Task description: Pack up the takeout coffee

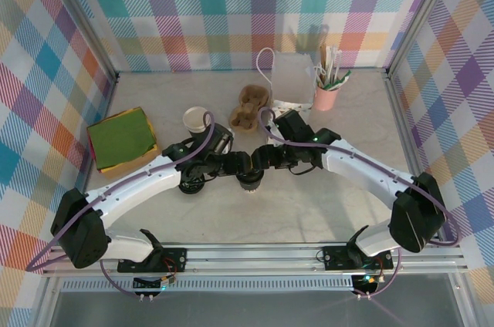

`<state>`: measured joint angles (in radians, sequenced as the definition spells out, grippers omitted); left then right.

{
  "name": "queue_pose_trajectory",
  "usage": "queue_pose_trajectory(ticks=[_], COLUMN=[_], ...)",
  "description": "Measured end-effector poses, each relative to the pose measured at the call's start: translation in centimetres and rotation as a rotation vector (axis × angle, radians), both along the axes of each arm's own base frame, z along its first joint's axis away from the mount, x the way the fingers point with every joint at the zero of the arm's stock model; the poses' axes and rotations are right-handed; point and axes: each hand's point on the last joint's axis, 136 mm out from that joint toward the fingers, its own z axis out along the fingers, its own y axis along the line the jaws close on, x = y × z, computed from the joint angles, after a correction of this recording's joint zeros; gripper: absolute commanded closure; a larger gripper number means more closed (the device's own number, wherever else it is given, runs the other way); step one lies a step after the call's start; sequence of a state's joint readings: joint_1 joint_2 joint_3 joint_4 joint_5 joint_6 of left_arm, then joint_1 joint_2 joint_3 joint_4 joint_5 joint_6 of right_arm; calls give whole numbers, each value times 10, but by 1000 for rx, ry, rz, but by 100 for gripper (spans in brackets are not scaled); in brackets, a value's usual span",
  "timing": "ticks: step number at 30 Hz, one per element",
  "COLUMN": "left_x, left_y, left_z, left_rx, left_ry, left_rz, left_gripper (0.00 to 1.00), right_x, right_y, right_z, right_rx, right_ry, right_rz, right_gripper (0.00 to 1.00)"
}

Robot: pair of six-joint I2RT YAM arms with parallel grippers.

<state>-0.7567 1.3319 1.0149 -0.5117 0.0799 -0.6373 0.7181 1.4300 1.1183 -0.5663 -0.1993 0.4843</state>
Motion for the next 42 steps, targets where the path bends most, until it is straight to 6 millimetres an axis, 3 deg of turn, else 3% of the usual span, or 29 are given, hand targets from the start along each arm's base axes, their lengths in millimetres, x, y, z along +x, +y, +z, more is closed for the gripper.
queue_pose_trajectory(ticks=[3,9,14,28,34,42], left_x=[7,43,82,176,209,227], left_y=[-1,2,5,22,26,35], left_z=[10,31,33,-20,-43,-68], left_rx=[11,51,116,358,413,437], left_ry=[-25,-99,-148,-162,-157,-122], left_rz=[-1,33,68,150,166,171], left_gripper=[31,39,53,60,61,65], right_x=[1,2,-1,1,6,11], right_y=[-4,-21,-41,-98,-107,-106], right_z=[16,55,85,105,101,93], right_rx=[14,42,68,6,-24,-46], right_ry=[-42,-176,-285,-428,-433,-413], right_rz=[-9,-58,-117,-294,-329,-331], right_gripper=[26,1,1,1,1,1])
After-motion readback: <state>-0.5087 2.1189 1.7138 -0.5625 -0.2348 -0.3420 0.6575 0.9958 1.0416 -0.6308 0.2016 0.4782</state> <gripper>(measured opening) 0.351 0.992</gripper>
